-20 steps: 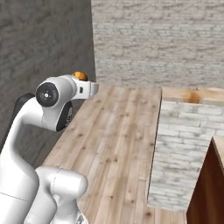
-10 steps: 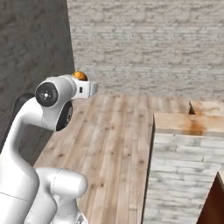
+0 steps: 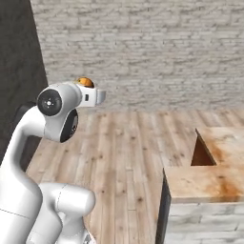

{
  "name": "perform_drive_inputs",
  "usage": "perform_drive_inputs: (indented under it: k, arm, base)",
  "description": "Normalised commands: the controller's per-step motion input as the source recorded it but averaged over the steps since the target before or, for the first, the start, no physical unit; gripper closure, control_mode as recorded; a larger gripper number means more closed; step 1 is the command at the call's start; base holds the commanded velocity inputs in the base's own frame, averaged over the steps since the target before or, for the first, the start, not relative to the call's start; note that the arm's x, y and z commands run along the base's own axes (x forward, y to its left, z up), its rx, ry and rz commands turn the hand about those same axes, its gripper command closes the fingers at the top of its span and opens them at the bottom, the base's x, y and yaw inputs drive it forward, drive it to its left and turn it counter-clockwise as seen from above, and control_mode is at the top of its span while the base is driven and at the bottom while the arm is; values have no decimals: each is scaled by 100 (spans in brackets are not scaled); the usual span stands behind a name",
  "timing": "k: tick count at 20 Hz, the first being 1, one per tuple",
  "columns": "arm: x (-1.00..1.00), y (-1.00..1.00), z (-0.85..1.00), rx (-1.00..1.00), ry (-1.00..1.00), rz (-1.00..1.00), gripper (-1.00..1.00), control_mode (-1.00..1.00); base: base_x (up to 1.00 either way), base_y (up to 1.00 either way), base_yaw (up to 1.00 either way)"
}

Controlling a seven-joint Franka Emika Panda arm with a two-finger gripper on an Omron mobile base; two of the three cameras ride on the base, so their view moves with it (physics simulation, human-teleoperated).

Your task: Retrieve the orange and peach from the fridge and place them into the bowl on the dining table.

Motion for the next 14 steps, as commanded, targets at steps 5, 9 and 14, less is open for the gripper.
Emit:
perform_drive_inputs:
  k: [5,9,14]
  arm:
    - [0,0,0,0,0,0,100,100]
    - [0,0,0,0,0,0,100,100]
    - [0,0,0,0,0,0,100,100]
  base:
    - [100,8,-41]
    - [100,6,-45]
    - [100,13,-46]
